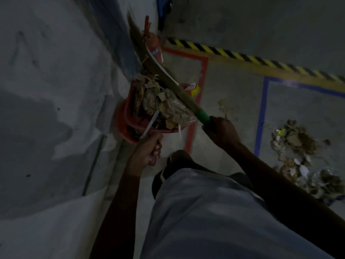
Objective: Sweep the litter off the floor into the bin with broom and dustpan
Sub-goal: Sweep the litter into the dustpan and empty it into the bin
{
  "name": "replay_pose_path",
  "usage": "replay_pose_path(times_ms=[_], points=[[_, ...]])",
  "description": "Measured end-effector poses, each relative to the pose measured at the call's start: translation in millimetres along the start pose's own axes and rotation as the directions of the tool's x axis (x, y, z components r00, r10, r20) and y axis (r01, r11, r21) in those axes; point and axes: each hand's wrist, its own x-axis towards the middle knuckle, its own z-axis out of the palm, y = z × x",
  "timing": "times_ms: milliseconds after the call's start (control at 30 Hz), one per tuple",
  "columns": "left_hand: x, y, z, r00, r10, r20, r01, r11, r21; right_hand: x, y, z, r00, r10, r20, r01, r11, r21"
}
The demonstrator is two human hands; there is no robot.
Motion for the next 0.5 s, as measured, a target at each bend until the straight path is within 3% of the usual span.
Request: replay_pose_path(times_ms=[300,500], points=[[77.7,8.7,-77.8,0.988,-0.152,-0.013,0.153,0.987,0.043,50.1,-71.6,65.1,0.964,0.17,0.202,-0.165,0.985,-0.042],[123.9,2.4,-95.1,0.952,-0.306,0.016,0.305,0.951,0.055,44.9,-74.2,65.1,0.965,0.167,0.2,-0.153,0.985,-0.084]])
